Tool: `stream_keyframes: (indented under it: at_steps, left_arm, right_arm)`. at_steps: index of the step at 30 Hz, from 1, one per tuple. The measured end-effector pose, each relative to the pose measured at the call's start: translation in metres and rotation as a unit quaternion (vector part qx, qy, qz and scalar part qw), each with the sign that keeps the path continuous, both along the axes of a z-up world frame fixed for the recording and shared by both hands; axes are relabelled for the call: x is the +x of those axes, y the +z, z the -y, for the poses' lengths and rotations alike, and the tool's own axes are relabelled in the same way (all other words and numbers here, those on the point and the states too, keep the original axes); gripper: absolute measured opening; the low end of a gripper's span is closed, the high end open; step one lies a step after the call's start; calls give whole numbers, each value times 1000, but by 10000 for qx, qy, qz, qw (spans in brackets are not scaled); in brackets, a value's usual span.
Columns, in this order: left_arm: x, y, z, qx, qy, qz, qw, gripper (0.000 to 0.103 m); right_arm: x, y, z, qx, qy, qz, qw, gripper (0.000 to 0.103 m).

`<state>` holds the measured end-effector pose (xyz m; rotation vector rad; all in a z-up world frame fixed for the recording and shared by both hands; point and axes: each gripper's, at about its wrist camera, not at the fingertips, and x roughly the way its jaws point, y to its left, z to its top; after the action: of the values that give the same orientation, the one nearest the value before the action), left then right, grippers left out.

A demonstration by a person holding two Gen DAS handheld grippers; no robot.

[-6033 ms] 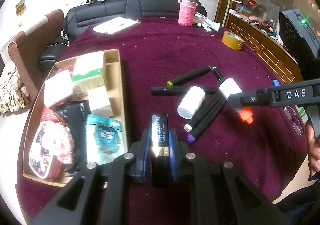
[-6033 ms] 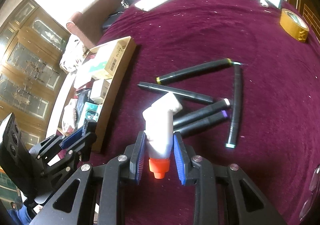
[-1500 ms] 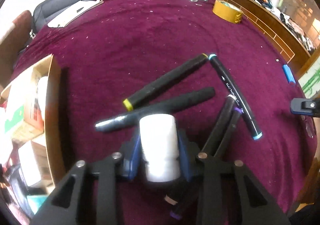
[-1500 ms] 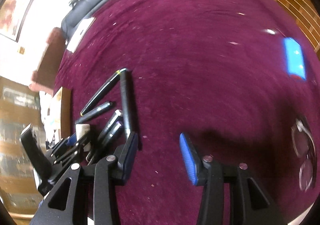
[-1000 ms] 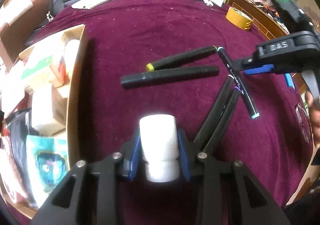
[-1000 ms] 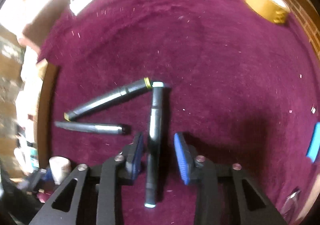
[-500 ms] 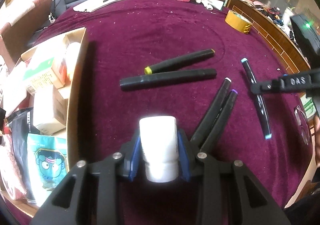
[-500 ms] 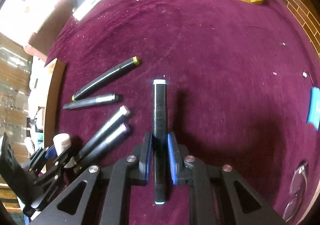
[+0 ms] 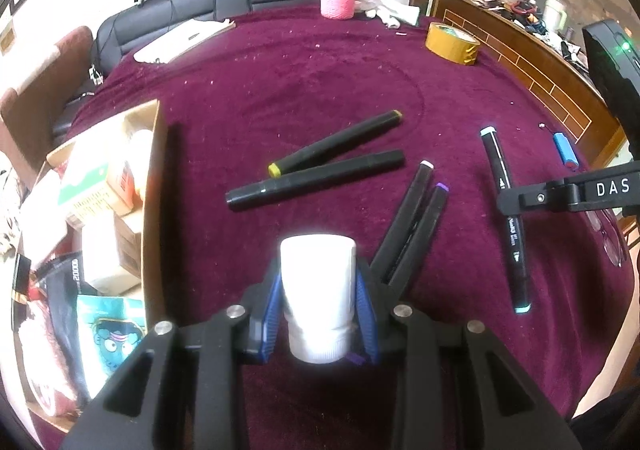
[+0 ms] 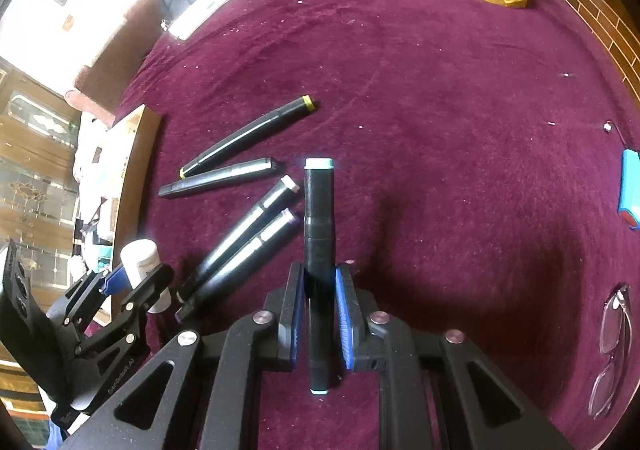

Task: Organize objects
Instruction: 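Carry the white roll and black marker over the cardboard tray with both grippers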

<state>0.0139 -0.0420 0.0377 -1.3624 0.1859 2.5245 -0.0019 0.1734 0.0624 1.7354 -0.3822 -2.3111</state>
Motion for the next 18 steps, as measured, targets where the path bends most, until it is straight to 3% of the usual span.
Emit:
stream_keyframes:
  at_steps: [18]
  left_arm:
    - [19, 24, 9, -39, -27, -370, 9993, 32]
  right_arm:
    - [15, 25, 29, -84, 278, -376, 9989, 17]
